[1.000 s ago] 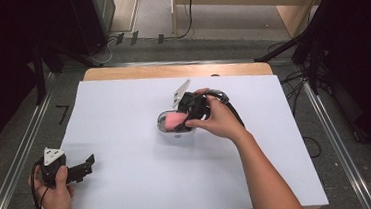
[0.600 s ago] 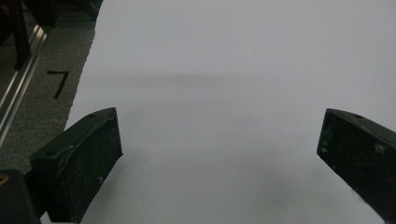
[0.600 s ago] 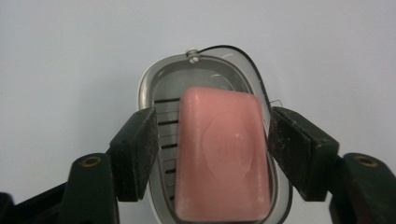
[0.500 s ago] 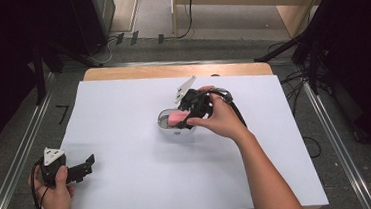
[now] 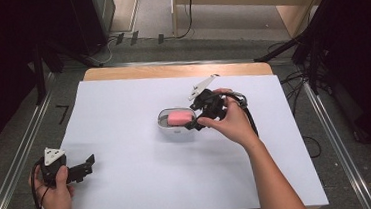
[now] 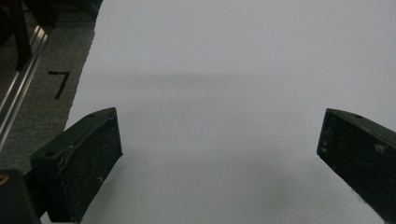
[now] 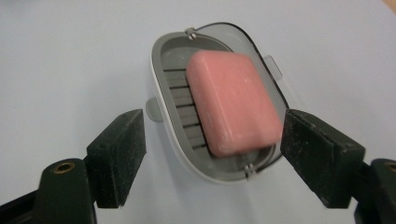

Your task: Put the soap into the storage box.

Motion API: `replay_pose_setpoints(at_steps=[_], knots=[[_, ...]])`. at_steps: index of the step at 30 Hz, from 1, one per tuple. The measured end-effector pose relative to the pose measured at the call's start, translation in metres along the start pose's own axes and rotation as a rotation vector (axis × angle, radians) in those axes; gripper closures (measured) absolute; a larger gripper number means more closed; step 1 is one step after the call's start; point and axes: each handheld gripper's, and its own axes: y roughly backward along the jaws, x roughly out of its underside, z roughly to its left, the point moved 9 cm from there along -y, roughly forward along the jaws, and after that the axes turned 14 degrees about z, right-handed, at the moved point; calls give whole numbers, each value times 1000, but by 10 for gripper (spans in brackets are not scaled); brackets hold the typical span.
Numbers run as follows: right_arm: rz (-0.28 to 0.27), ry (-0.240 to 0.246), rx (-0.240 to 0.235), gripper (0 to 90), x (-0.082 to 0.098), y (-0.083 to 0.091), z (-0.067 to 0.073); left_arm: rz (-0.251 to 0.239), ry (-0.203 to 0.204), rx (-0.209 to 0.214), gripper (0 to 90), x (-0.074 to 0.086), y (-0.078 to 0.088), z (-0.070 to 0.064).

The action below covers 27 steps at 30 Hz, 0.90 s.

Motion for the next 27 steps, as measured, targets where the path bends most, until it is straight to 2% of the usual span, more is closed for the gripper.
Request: replay_pose_setpoints(at_steps=[5, 8, 15, 27], knots=[[-22, -69, 7, 200, 17, 4, -4, 3, -5, -5, 1, 0, 0, 0], [-25, -72, 2, 155, 28, 5, -3, 6, -8, -7, 1, 0, 0, 0], [-41, -129, 39, 152, 48, 10, -5, 8, -11, -10, 1, 1, 0, 0], [-73, -195, 59, 142, 78, 16, -5, 3, -11, -15, 1, 0, 0, -1]])
